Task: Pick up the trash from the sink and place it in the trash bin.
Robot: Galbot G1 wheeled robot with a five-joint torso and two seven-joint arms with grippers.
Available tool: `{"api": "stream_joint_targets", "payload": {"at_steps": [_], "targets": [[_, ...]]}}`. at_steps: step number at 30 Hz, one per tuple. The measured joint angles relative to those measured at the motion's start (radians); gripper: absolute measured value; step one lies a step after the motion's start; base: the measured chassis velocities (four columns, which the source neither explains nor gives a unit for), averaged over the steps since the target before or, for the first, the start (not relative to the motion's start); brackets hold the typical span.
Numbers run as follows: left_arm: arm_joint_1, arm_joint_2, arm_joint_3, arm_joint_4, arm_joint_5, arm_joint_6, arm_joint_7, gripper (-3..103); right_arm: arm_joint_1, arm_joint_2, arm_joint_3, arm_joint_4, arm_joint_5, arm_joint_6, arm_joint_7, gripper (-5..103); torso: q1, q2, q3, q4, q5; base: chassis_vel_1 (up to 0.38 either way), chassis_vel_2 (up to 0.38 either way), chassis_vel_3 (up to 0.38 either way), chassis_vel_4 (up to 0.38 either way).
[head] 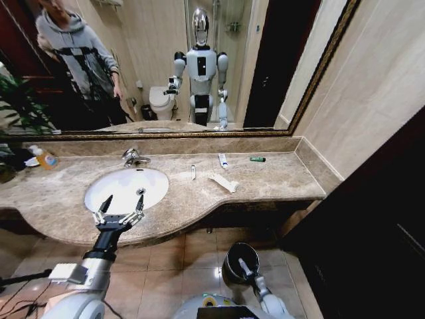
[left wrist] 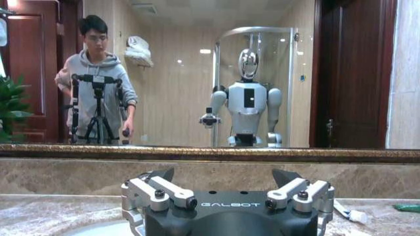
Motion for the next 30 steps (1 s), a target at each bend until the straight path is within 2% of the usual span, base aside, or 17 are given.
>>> {"api": "stream_joint_targets", "payload": {"at_steps": [5, 14, 20, 21, 23, 26, 29, 30], "targets": [[0.000, 0.000, 0.000, 0.000, 0.000, 0.000, 0.000, 100, 0.107, 0.011, 0.019, -0.167, -0.063, 0.021, 0.012, 25, 0.000, 0.000, 0.000, 0.0001, 0.0000, 0.000, 0.000, 0.000, 0.000], [0.000, 0.000, 0.000, 0.000, 0.000, 0.000, 0.000, 100, 0.201, 0.014, 0.024, -0.366, -0.087, 0.069, 0.045, 25, 0.000, 0.000, 0.000, 0.0001, 0.0000, 0.000, 0.000, 0.000, 0.000], [0.000, 0.000, 0.000, 0.000, 0.000, 0.000, 0.000, 100, 0.210, 0.013, 0.025, -0.380, -0.087, 0.076, 0.050, 25, 0.000, 0.000, 0.000, 0.0001, 0.0000, 0.000, 0.000, 0.000, 0.000], [0.000, 0.000, 0.000, 0.000, 0.000, 0.000, 0.000, 100, 0.210, 0.013, 0.025, -0.378, -0.087, 0.076, 0.051, 22, 0.000, 0.000, 0.000, 0.0000, 0.0000, 0.000, 0.000, 0.000, 0.000], [0.000, 0.000, 0.000, 0.000, 0.000, 0.000, 0.000, 100, 0.211, 0.013, 0.025, -0.373, -0.085, 0.072, 0.058, 32, 0.000, 0.000, 0.000, 0.0001, 0.0000, 0.000, 0.000, 0.000, 0.000], [0.000, 0.000, 0.000, 0.000, 0.000, 0.000, 0.000, 100, 0.212, 0.013, 0.025, -0.370, -0.082, 0.069, 0.064, 37, 0.000, 0.000, 0.000, 0.0000, 0.0000, 0.000, 0.000, 0.000, 0.000], [0.000, 0.000, 0.000, 0.000, 0.000, 0.000, 0.000, 100, 0.212, 0.015, 0.025, -0.365, -0.081, 0.067, 0.069, 53, 0.000, 0.000, 0.000, 0.0001, 0.0000, 0.000, 0.000, 0.000, 0.000], [0.000, 0.000, 0.000, 0.000, 0.000, 0.000, 0.000, 100, 0.212, 0.015, 0.025, -0.365, -0.081, 0.067, 0.069, 53, 0.000, 0.000, 0.000, 0.0001, 0.0000, 0.000, 0.000, 0.000, 0.000]]}}
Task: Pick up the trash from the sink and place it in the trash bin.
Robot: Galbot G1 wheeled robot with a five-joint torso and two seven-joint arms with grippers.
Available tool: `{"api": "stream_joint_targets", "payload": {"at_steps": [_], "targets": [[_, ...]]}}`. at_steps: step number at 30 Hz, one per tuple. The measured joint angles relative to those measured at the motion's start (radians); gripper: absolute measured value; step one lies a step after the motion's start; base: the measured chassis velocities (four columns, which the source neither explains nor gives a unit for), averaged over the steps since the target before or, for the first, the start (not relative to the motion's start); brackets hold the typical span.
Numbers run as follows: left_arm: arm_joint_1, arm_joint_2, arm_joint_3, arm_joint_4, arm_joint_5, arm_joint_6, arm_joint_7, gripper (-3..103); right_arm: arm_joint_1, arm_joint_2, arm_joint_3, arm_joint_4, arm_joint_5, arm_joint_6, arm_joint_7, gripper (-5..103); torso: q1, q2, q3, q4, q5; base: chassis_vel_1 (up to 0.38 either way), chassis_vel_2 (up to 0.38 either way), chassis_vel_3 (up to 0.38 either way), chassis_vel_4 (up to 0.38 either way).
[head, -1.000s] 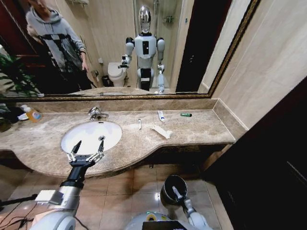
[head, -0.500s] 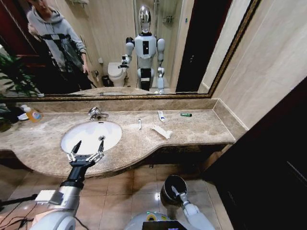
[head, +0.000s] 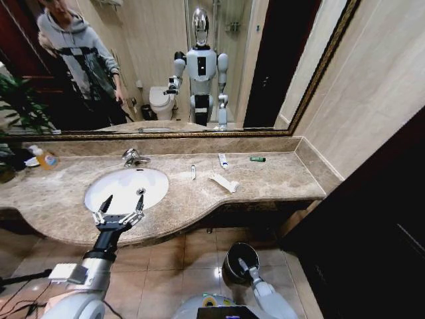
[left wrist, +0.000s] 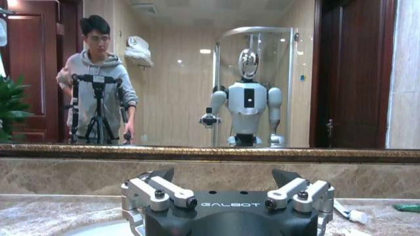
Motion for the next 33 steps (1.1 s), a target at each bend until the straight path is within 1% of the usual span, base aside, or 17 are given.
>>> {"api": "stream_joint_targets", "payload": {"at_steps": [2, 3, 4, 5, 9, 11, 12, 13, 22, 26, 27, 28, 30, 31, 33], "targets": [[0.000, 0.000, 0.000, 0.000, 0.000, 0.000, 0.000, 100, -0.003, 0.002, 0.000, 0.004, 0.000, 0.000, 0.004, 64, 0.000, 0.000, 0.000, 0.0000, 0.0000, 0.000, 0.000, 0.000, 0.000], [0.000, 0.000, 0.000, 0.000, 0.000, 0.000, 0.000, 100, -0.004, 0.003, 0.000, 0.005, 0.000, 0.000, 0.005, 64, 0.000, 0.000, 0.000, 0.0000, 0.0000, 0.000, 0.000, 0.000, 0.000], [0.000, 0.000, 0.000, 0.000, 0.000, 0.000, 0.000, 100, -0.006, 0.004, 0.000, 0.007, 0.000, 0.000, 0.005, 70, 0.000, 0.000, 0.000, 0.0000, 0.0000, 0.000, 0.000, 0.000, 0.000], [0.000, 0.000, 0.000, 0.000, 0.000, 0.000, 0.000, 100, -0.006, 0.004, 0.000, 0.007, 0.000, 0.000, 0.005, 70, 0.000, 0.000, 0.000, 0.0000, 0.0000, 0.000, 0.000, 0.000, 0.000], [0.000, 0.000, 0.000, 0.000, 0.000, 0.000, 0.000, 100, -0.018, 0.006, 0.000, 0.023, -0.001, -0.005, 0.004, 90, 0.000, 0.000, 0.000, 0.0000, 0.0000, 0.000, 0.000, 0.000, 0.000], [0.000, 0.000, 0.000, 0.000, 0.000, 0.000, 0.000, 100, -0.020, 0.007, 0.000, 0.025, -0.002, -0.006, 0.004, 90, 0.000, 0.000, 0.000, 0.0000, 0.0000, 0.000, 0.000, 0.000, 0.000], [0.000, 0.000, 0.000, 0.000, 0.000, 0.000, 0.000, 100, -0.022, 0.007, 0.000, 0.026, -0.002, -0.006, 0.004, 96, 0.000, 0.000, 0.000, 0.0000, 0.0000, 0.000, 0.000, 0.000, 0.000], [0.000, 0.000, 0.000, 0.000, 0.000, 0.000, 0.000, 100, -0.023, 0.007, 0.000, 0.027, -0.002, -0.006, 0.004, 99, 0.000, 0.000, 0.000, 0.0000, -0.0001, 0.000, 0.000, 0.000, 0.000], [0.000, 0.000, 0.000, 0.000, 0.000, 0.000, 0.000, 100, -0.033, 0.009, -0.001, 0.041, -0.004, -0.005, 0.003, 100, 0.000, 0.000, 0.000, 0.0000, 0.0000, 0.000, 0.000, 0.000, 0.000], [0.000, 0.000, 0.000, 0.000, 0.000, 0.000, 0.000, 100, -0.053, 0.008, 0.001, 0.090, 0.012, -0.005, 0.003, 100, 0.000, 0.000, 0.000, 0.0001, 0.0001, 0.000, 0.000, 0.000, 0.000], [0.000, 0.000, 0.000, 0.000, 0.000, 0.000, 0.000, 100, -0.066, 0.007, 0.002, 0.125, 0.030, -0.005, 0.003, 100, 0.000, 0.000, 0.000, 0.0000, 0.0002, 0.000, 0.000, 0.000, 0.000], [0.000, 0.000, 0.000, 0.000, 0.000, 0.000, 0.000, 100, -0.090, 0.005, 0.002, 0.190, 0.075, 0.002, 0.009, 100, 0.000, 0.000, 0.000, 0.0000, 0.0002, 0.000, 0.000, 0.000, 0.000], [0.000, 0.000, 0.000, 0.000, 0.000, 0.000, 0.000, 100, -0.142, -0.004, 0.000, 0.313, 0.195, 0.044, 0.036, 100, 0.000, 0.000, 0.000, 0.0002, -0.0001, 0.000, 0.000, 0.000, 0.000], [0.000, 0.000, 0.000, 0.000, 0.000, 0.000, 0.000, 100, -0.142, -0.004, 0.000, 0.313, 0.195, 0.044, 0.036, 100, 0.000, 0.000, 0.000, 0.0002, -0.0001, 0.000, 0.000, 0.000, 0.000], [0.000, 0.000, 0.000, 0.000, 0.000, 0.000, 0.000, 100, -0.218, -0.012, 0.000, 0.456, 0.308, 0.077, 0.066, 100, 0.000, 0.000, 0.000, -0.0001, 0.0001, 0.000, 0.000, 0.000, 0.000]]}}
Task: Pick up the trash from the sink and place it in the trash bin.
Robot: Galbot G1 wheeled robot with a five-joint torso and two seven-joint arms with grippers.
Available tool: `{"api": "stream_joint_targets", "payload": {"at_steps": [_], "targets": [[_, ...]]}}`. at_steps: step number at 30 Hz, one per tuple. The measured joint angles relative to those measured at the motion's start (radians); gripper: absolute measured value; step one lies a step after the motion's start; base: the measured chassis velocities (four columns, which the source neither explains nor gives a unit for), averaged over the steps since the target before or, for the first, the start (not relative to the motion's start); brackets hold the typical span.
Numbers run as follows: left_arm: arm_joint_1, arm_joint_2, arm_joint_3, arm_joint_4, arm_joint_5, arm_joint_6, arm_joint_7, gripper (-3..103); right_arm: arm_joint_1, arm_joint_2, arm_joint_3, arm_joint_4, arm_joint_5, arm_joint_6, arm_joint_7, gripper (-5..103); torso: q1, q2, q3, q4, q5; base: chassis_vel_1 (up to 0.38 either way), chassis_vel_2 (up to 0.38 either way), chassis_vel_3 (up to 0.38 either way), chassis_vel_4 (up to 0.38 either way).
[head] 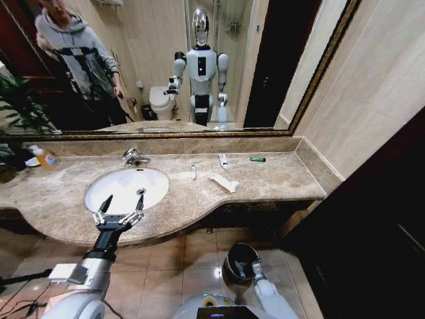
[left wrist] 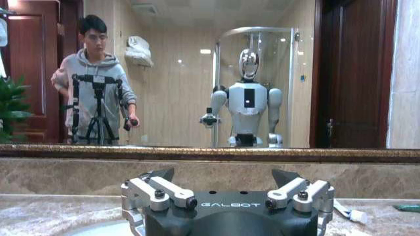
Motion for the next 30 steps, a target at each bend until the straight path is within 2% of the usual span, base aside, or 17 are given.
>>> {"api": "stream_joint_targets", "payload": {"at_steps": [1, 2, 3, 4, 5, 7, 9, 11, 12, 18, 19, 22, 25, 26, 29, 30], "targets": [[0.000, 0.000, 0.000, 0.000, 0.000, 0.000, 0.000, 100, -0.044, 0.000, 0.006, 0.072, 0.041, 0.023, 0.019, 100, 0.000, 0.000, 0.000, 0.0001, -0.0001, 0.000, 0.000, 0.000, 0.000], [0.000, 0.000, 0.000, 0.000, 0.000, 0.000, 0.000, 100, -0.044, 0.000, 0.006, 0.072, 0.041, 0.023, 0.019, 100, 0.000, 0.000, 0.000, 0.0001, -0.0001, 0.000, 0.000, 0.000, 0.000], [0.000, 0.000, 0.000, 0.000, 0.000, 0.000, 0.000, 100, -0.071, 0.000, 0.011, 0.112, 0.066, 0.053, 0.034, 100, 0.000, 0.000, 0.000, 0.0000, 0.0000, 0.000, 0.000, 0.000, 0.000], [0.000, 0.000, 0.000, 0.000, 0.000, 0.000, 0.000, 100, -0.110, 0.003, 0.020, 0.172, 0.089, 0.117, 0.065, 100, 0.000, 0.000, 0.000, -0.0001, 0.0000, 0.000, 0.000, 0.000, 0.000], [0.000, 0.000, 0.000, 0.000, 0.000, 0.000, 0.000, 100, -0.110, 0.003, 0.020, 0.172, 0.089, 0.117, 0.065, 100, 0.000, 0.000, 0.000, -0.0001, 0.0000, 0.000, 0.000, 0.000, 0.000], [0.000, 0.000, 0.000, 0.000, 0.000, 0.000, 0.000, 100, -0.186, 0.009, 0.034, 0.287, 0.114, 0.191, 0.122, 100, 0.000, 0.000, 0.000, 0.0002, 0.0000, 0.000, 0.000, 0.000, 0.000], [0.000, 0.000, 0.000, 0.000, 0.000, 0.000, 0.000, 100, -0.211, 0.009, 0.034, 0.323, 0.124, 0.201, 0.137, 100, 0.000, 0.000, 0.000, 0.0001, 0.0002, 0.000, 0.000, 0.000, 0.000], [0.000, 0.000, 0.000, 0.000, 0.000, 0.000, 0.000, 100, -0.332, 0.019, 0.040, 0.502, 0.148, 0.224, 0.172, 100, 0.000, 0.000, 0.000, 0.0001, -0.0001, 0.000, 0.000, 0.000, 0.000], [0.000, 0.000, 0.000, 0.000, 0.000, 0.000, 0.000, 100, -0.332, 0.019, 0.040, 0.502, 0.148, 0.224, 0.172, 100, 0.000, 0.000, 0.000, 0.0001, -0.0001, 0.000, 0.000, 0.000, 0.000], [0.000, 0.000, 0.000, 0.000, 0.000, 0.000, 0.000, 100, -0.608, 0.092, 0.052, 0.893, 0.039, 0.282, 0.154, 100, 0.000, 0.000, 0.000, -0.0002, 0.0000, 0.000, 0.000, 0.000, 0.000], [0.000, 0.000, 0.000, 0.000, 0.000, 0.000, 0.000, 100, -0.608, 0.092, 0.052, 0.893, 0.039, 0.282, 0.154, 100, 0.000, 0.000, 0.000, -0.0002, 0.0000, 0.000, 0.000, 0.000, 0.000], [0.000, 0.000, 0.000, 0.000, 0.000, 0.000, 0.000, 100, -0.653, 0.099, 0.032, 1.048, -0.012, 0.269, 0.128, 100, 0.000, 0.000, 0.000, -0.0001, -0.0002, 0.000, 0.000, 0.000, 0.000], [0.000, 0.000, 0.000, 0.000, 0.000, 0.000, 0.000, 100, -0.608, 0.084, 0.014, 1.150, -0.027, 0.178, 0.087, 100, 0.000, 0.000, 0.000, 0.0000, -0.0002, 0.000, 0.000, 0.000, 0.000], [0.000, 0.000, 0.000, 0.000, 0.000, 0.000, 0.000, 100, -0.608, 0.084, 0.014, 1.150, -0.027, 0.178, 0.087, 100, 0.000, 0.000, 0.000, 0.0000, -0.0002, 0.000, 0.000, 0.000, 0.000], [0.000, 0.000, 0.000, 0.000, 0.000, 0.000, 0.000, 100, -0.487, 0.042, -0.002, 1.196, 0.011, 0.037, 0.055, 100, 0.000, 0.000, 0.000, 0.0000, 0.0000, 0.000, 0.000, 0.000, 0.000], [0.000, 0.000, 0.000, 0.000, 0.000, 0.000, 0.000, 100, -0.487, 0.042, -0.002, 1.196, 0.011, 0.037, 0.055, 100, 0.000, 0.000, 0.000, 0.0000, 0.0000, 0.000, 0.000, 0.000, 0.000]]}}
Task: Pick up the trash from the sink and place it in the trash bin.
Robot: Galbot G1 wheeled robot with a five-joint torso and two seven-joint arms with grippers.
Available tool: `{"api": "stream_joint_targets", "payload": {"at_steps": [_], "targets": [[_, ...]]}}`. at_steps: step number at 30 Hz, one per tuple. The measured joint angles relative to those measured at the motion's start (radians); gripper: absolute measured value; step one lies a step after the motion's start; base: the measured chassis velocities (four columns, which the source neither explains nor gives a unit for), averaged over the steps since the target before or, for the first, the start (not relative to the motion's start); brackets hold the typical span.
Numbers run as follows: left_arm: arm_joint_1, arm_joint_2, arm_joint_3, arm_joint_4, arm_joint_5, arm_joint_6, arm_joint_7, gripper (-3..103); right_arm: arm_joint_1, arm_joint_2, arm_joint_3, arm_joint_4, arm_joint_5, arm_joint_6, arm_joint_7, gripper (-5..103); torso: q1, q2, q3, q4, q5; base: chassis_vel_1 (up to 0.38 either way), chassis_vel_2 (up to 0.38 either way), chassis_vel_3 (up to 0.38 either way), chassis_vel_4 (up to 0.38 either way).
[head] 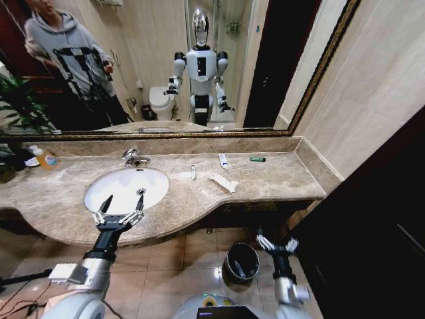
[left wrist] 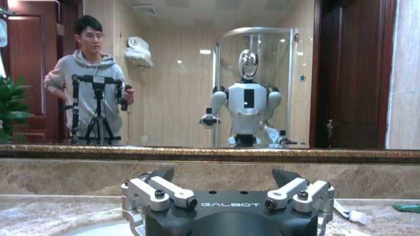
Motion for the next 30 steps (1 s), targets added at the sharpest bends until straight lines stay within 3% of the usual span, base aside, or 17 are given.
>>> {"api": "stream_joint_targets", "payload": {"at_steps": [2, 8, 12, 16, 20, 22, 26, 30], "targets": [[0.000, 0.000, 0.000, 0.000, 0.000, 0.000, 0.000, 100, 0.141, -0.067, -0.019, 0.005, 0.073, -0.117, -0.009, 100, 0.000, 0.000, 0.000, 0.0002, 0.0001, 0.000, 0.000, 0.000, 0.000], [0.000, 0.000, 0.000, 0.000, 0.000, 0.000, 0.000, 100, 0.275, -0.154, -0.053, -0.041, 0.143, -0.182, -0.075, 100, 0.000, 0.000, 0.000, 0.0001, 0.0000, 0.000, 0.000, 0.000, 0.000], [0.000, 0.000, 0.000, 0.000, 0.000, 0.000, 0.000, 100, 0.300, -0.158, -0.113, -0.096, 0.068, -0.156, -0.173, 100, 0.000, 0.000, 0.000, 0.0001, 0.0001, 0.000, 0.000, 0.000, 0.000], [0.000, 0.000, 0.000, 0.000, 0.000, 0.000, 0.000, 100, 0.312, -0.165, -0.181, -0.150, 0.020, -0.157, -0.195, 100, 0.000, 0.000, 0.000, -0.0001, -0.0001, 0.000, 0.000, 0.000, 0.000], [0.000, 0.000, 0.000, 0.000, 0.000, 0.000, 0.000, 100, 0.366, -0.173, -0.227, -0.215, -0.033, -0.159, -0.181, 100, 0.000, 0.000, 0.000, 0.0000, 0.0000, 0.000, 0.000, 0.000, 0.000], [0.000, 0.000, 0.000, 0.000, 0.000, 0.000, 0.000, 100, 0.426, -0.172, -0.253, -0.279, -0.113, -0.174, -0.125, 100, 0.000, 0.000, 0.000, 0.0001, 0.0000, 0.000, 0.000, 0.000, 0.000], [0.000, 0.000, 0.000, 0.000, 0.000, 0.000, 0.000, 100, 0.491, -0.178, -0.278, -0.350, -0.182, -0.178, -0.088, 100, 0.000, 0.000, 0.000, 0.0001, 0.0000, 0.000, 0.000, 0.000, 0.000], [0.000, 0.000, 0.000, 0.000, 0.000, 0.000, 0.000, 100, 0.553, -0.189, -0.308, -0.409, -0.193, -0.177, -0.079, 100, 0.000, 0.000, 0.000, 0.0000, 0.0000, 0.000, 0.000, 0.000, 0.000]]}}
